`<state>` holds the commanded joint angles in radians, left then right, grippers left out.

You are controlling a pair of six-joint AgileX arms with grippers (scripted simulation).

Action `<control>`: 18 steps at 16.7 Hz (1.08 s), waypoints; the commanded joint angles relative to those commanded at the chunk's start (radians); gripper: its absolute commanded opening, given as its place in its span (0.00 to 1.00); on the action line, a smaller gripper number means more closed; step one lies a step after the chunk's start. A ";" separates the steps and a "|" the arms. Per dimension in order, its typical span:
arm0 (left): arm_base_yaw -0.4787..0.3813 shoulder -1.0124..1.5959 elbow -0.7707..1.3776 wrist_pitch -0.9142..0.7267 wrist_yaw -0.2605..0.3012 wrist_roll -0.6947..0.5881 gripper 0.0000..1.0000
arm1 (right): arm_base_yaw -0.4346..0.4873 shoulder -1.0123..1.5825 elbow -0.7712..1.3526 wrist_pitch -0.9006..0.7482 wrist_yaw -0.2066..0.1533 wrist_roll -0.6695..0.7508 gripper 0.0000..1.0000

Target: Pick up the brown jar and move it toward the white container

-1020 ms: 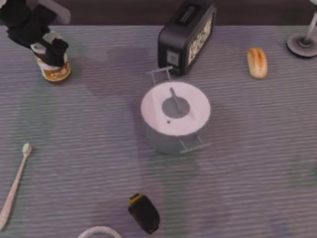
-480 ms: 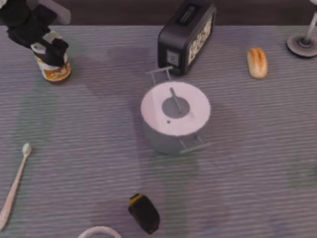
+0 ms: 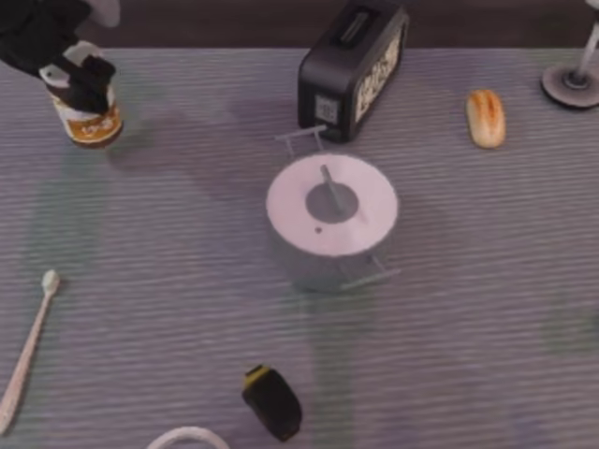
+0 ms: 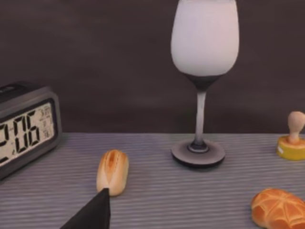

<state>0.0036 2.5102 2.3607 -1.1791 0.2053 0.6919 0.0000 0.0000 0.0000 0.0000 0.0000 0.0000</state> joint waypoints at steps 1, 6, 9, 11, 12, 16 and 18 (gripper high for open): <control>0.003 -0.056 -0.066 0.006 -0.001 0.000 0.00 | 0.000 0.000 0.000 0.000 0.000 0.000 1.00; 0.014 -0.313 -0.363 0.031 -0.005 0.004 0.00 | 0.000 0.000 0.000 0.000 0.000 0.000 1.00; 0.017 -0.378 -0.428 0.038 -0.006 0.006 0.00 | 0.000 0.000 0.000 0.000 0.000 0.000 1.00; 0.017 -0.379 -0.429 0.038 -0.007 0.006 0.00 | 0.000 0.000 0.000 0.000 0.000 0.000 1.00; 0.017 -0.379 -0.429 0.038 -0.007 0.006 0.00 | 0.000 0.000 0.000 0.000 0.000 0.000 1.00; -0.003 -0.385 -0.444 0.052 -0.018 -0.028 0.00 | 0.000 0.000 0.000 0.000 0.000 0.000 1.00; -0.030 -0.401 -0.482 0.079 -0.041 -0.105 0.00 | 0.000 0.000 0.000 0.000 0.000 0.000 1.00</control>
<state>-0.0269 2.1096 1.8785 -1.1002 0.1641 0.5874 0.0000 0.0000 0.0000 0.0000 0.0000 0.0000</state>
